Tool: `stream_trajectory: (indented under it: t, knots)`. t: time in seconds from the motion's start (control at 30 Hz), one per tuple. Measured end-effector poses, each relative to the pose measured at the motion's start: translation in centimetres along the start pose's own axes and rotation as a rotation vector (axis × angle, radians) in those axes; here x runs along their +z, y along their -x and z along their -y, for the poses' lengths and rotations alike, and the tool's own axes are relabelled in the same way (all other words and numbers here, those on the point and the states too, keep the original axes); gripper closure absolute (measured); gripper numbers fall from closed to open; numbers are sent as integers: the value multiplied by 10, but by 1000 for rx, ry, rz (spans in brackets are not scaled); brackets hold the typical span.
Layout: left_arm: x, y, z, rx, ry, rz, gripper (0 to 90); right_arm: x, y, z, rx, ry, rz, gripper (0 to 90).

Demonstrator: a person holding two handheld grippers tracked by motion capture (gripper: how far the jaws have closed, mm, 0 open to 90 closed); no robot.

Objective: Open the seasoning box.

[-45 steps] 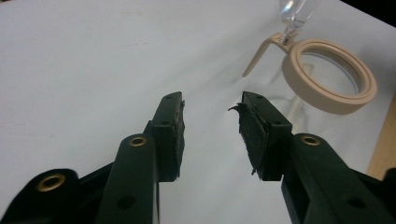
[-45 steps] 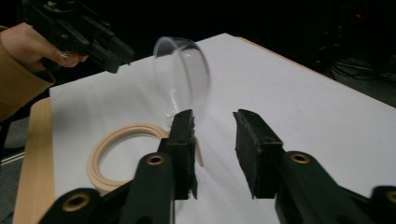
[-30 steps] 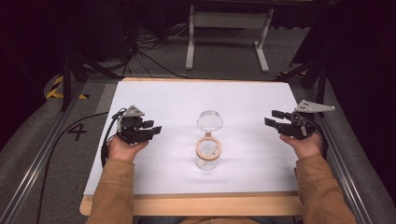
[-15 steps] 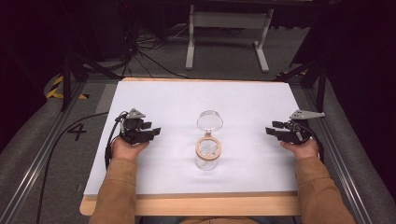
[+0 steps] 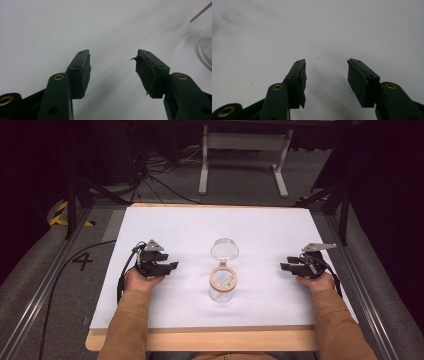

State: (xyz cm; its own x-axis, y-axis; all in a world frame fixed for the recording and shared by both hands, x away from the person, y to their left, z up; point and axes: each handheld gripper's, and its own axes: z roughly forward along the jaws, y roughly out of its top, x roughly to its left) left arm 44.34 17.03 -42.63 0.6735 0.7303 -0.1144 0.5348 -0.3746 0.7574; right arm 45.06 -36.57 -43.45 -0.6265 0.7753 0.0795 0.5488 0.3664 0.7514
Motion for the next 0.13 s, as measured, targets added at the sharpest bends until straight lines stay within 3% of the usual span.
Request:
stream_trajectory:
  t: [0.13]
  knots:
    - [-1, 0, 0, -4, 12, 6, 458, 1, -1, 0, -9, -3, 0, 493]
